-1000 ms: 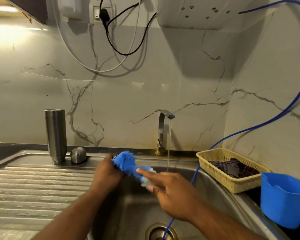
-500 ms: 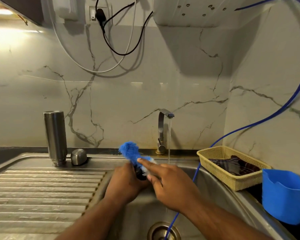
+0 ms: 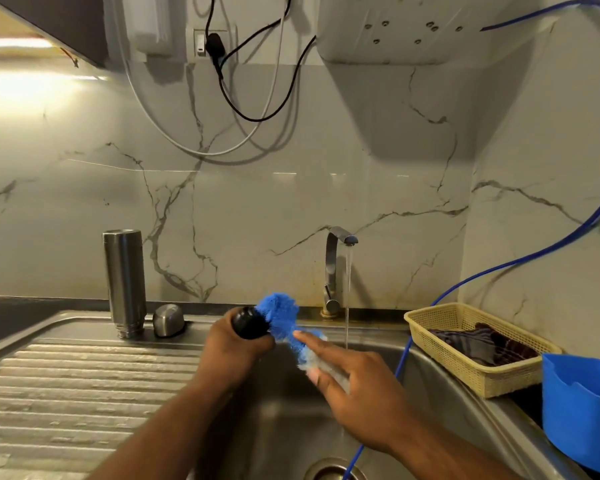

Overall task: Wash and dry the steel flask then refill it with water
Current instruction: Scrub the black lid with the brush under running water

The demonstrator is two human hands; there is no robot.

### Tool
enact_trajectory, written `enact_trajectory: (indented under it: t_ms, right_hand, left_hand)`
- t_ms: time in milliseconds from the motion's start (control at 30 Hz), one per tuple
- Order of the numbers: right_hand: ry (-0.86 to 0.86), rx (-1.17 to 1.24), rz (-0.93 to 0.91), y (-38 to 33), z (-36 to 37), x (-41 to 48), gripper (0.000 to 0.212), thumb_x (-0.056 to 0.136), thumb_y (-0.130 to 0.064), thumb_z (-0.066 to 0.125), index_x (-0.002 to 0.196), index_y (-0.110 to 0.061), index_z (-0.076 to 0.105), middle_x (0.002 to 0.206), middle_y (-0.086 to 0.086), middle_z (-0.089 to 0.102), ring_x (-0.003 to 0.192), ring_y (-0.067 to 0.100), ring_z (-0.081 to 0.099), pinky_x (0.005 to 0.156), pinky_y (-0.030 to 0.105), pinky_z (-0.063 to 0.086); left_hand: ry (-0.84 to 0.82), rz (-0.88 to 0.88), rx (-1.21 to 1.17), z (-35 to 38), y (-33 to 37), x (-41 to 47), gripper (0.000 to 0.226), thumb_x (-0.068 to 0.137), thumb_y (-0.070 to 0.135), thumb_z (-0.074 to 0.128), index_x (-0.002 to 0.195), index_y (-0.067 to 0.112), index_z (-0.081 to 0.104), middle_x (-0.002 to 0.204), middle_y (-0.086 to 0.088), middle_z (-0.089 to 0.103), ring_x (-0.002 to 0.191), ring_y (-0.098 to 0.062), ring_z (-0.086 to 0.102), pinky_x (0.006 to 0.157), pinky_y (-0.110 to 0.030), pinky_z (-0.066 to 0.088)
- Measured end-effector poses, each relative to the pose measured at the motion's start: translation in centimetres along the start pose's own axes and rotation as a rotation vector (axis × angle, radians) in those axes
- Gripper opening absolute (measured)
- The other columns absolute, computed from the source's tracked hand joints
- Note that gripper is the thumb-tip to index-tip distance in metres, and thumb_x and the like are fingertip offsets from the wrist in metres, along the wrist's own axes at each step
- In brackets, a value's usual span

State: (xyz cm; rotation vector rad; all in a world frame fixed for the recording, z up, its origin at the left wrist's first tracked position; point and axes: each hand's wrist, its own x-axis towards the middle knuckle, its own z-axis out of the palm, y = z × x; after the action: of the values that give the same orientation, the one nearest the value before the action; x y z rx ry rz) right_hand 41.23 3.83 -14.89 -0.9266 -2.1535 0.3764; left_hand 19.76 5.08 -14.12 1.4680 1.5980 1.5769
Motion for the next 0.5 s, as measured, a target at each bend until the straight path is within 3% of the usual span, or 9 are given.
enact_trajectory:
  t_ms: [167,267,333,433,500]
  right_hand:
    - [0.107,-0.111,-0.06,-0.4,-0.1,1.1,0.062,0.102,-0.035,0.056,0.142,-0.072,0.027,0.12,-0.014,0.07,0.106,-0.002,0.063,0.097,0.023,0.053]
    - [-0.06,-0.192,-0.141,-0.8,-0.3,0.1,0.064,0.103,-0.04,0.053,0.142,-0.076,0.016,0.107,-0.011,0.066,0.094,0.006,0.06,0.085,0.028,0.053]
    - [-0.125,-0.198,-0.164,-1.2,-0.4,-0.3,0.065,0.103,-0.04,0.053,0.141,-0.077,0.016,0.103,-0.011,0.064,0.09,0.008,0.058,0.081,0.027,0.052]
    - [0.021,-0.203,-0.132,-0.5,-0.5,0.6,0.064,0.102,-0.04,0.054,0.14,-0.077,0.019,0.113,-0.013,0.069,0.096,0.005,0.062,0.086,0.024,0.054]
    - [0.091,-0.165,-0.105,-0.2,-0.3,1.1,0.062,0.102,-0.038,0.056,0.142,-0.074,0.024,0.113,-0.014,0.071,0.099,0.004,0.064,0.09,0.025,0.055]
  left_hand:
    - [-0.222,0.094,0.02,2.0,1.0,-2.2,0.035,0.075,0.009,0.086,0.103,0.018,0.068,0.084,-0.002,0.076,0.069,-0.012,0.072,0.059,-0.027,0.057]
    - [-0.1,0.085,0.058,0.7,0.6,-1.2,0.016,0.085,0.006,0.077,0.089,0.02,0.069,0.077,-0.006,0.073,0.073,-0.018,0.071,0.071,-0.044,0.061]
    - [0.003,0.078,0.08,-0.7,0.2,-0.3,0.021,0.086,0.0,0.073,0.084,0.019,0.067,0.077,-0.006,0.071,0.075,-0.022,0.07,0.078,-0.05,0.06]
    - [-0.102,0.012,0.019,0.0,1.1,-1.2,0.022,0.08,0.01,0.082,0.094,0.02,0.069,0.081,-0.006,0.075,0.071,-0.02,0.073,0.062,-0.034,0.061]
    - [-0.225,0.065,0.017,1.5,1.3,-2.1,0.031,0.076,0.017,0.086,0.101,0.025,0.069,0.087,0.001,0.077,0.076,-0.012,0.074,0.063,-0.023,0.058]
